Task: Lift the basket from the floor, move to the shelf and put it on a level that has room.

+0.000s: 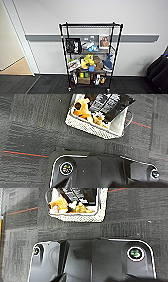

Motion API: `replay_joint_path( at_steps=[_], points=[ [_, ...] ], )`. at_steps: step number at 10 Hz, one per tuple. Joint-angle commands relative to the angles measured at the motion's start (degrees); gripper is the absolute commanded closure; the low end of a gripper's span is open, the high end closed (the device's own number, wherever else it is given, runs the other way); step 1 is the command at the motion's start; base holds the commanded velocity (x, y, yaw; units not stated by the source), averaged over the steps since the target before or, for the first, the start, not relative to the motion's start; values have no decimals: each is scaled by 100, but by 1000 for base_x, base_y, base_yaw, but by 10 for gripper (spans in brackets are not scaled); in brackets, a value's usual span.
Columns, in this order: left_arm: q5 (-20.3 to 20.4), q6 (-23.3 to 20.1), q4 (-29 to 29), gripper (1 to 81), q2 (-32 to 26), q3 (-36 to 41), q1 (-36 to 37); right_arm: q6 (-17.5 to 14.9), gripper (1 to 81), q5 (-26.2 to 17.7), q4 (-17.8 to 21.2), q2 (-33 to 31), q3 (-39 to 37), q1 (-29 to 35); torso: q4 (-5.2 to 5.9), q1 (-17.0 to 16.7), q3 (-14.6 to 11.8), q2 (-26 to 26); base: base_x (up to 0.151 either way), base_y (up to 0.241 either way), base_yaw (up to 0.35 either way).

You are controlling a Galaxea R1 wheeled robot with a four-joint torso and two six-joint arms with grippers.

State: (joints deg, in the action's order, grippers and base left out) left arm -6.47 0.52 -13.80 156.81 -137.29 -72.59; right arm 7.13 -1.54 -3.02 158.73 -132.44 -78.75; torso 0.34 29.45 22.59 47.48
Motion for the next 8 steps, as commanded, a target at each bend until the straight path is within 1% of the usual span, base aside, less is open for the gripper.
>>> replay_joint_path(
  at_steps=[1, 4, 5, 6, 7, 8],
  points=[
    [-566, 18, -184, 10, -184, 27, 653, 16, 10, -339, 39, -85, 96, 417, 0, 361, 525, 562, 0, 0, 0],
    [-759, 18, -254, 10, -220, 9, 891, 25, 10, -462, 39, -94, 211, 513, 0, 741, 1085, 1157, 0, 0, 0],
    [-768, 18, -299, 10, -237, 27, 935, 16, 10, -462, 39, -94, 237, 531, 0, 863, 1120, 1346, 0, 0, 0],
    [-768, 18, -308, 10, -246, 27, 970, 16, 10, -470, 39, -94, 246, 540, 0, 987, 905, 1537, 0, 0, 0],
    [-768, 18, -334, 10, -246, 9, 996, 16, 10, -470, 39, -102, 255, 548, 0, 1075, 966, 1664, 0, 0, 0],
    [-768, 18, -351, 10, -263, 9, 1032, 25, 10, -470, 39, -111, 272, 557, -202, 1171, 1019, 1819, 0, 0, 0]
  ],
)
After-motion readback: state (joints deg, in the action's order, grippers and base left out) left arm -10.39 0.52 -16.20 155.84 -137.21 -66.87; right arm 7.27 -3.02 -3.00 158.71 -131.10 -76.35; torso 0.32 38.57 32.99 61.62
